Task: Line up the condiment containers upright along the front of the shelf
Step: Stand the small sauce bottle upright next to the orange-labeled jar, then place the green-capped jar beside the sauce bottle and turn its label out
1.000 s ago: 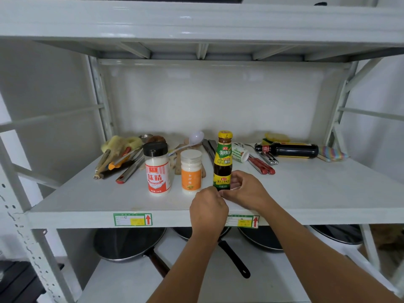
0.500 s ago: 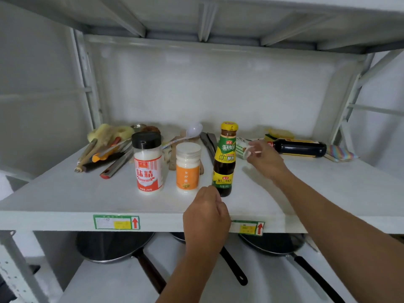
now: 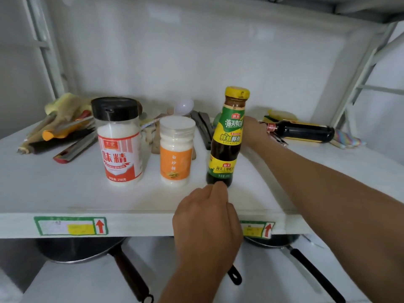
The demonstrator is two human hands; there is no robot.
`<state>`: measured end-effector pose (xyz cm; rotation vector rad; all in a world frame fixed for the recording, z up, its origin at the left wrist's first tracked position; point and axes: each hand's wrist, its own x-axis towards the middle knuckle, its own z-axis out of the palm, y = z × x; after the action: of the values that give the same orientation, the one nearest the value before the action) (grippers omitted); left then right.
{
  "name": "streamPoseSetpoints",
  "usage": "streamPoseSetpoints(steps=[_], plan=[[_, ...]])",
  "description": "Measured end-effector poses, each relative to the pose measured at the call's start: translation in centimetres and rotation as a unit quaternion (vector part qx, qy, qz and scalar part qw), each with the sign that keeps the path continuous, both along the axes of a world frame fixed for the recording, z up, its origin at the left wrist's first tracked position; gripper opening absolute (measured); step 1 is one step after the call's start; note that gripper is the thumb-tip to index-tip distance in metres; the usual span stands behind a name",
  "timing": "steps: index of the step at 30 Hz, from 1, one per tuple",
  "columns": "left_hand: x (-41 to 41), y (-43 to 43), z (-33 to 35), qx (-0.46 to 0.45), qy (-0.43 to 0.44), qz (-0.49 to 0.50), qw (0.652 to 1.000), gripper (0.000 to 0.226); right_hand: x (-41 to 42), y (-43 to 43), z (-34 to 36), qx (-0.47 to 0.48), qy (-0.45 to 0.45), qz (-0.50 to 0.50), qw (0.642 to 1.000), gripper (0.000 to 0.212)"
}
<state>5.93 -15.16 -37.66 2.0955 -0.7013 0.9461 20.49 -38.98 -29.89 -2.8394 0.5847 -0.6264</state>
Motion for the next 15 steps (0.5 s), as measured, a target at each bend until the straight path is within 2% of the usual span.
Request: streamPoseSetpoints(steps=[2, 5, 9, 12, 15], plan=[[0.1, -0.1, -0.2, 0.008, 0.003, -0.001, 1.000, 0.017, -0.1, 0.1, 0.2, 0.011, 0.001, -0.003, 1.000, 0.044], [0.2, 0.0, -0.4, 0.016, 0.009, -0.003, 1.000, 0.016, -1.2, 0.0, 0.8, -0.040, -0.019, -0.003, 0.999, 0.039], [0.0, 0.1, 0.0, 0.032, 0.049, 0.002, 0.998, 0.021, -5.3, 0.7, 1.5, -0.066, -0.050, 0.004, 0.997, 0.063], [0.0, 0.2, 0.3, 0.044, 0.079, -0.001, 0.996, 0.024, -9.7, 1.3, 1.3, 0.016, -0.078, 0.017, 0.997, 0.064], [-0.4, 0.0, 1.1, 0.058, 0.122, 0.015, 0.991, 0.024, -14.6, 2.2, 0.2, 0.149, -0.155, 0.045, 0.975, 0.064]])
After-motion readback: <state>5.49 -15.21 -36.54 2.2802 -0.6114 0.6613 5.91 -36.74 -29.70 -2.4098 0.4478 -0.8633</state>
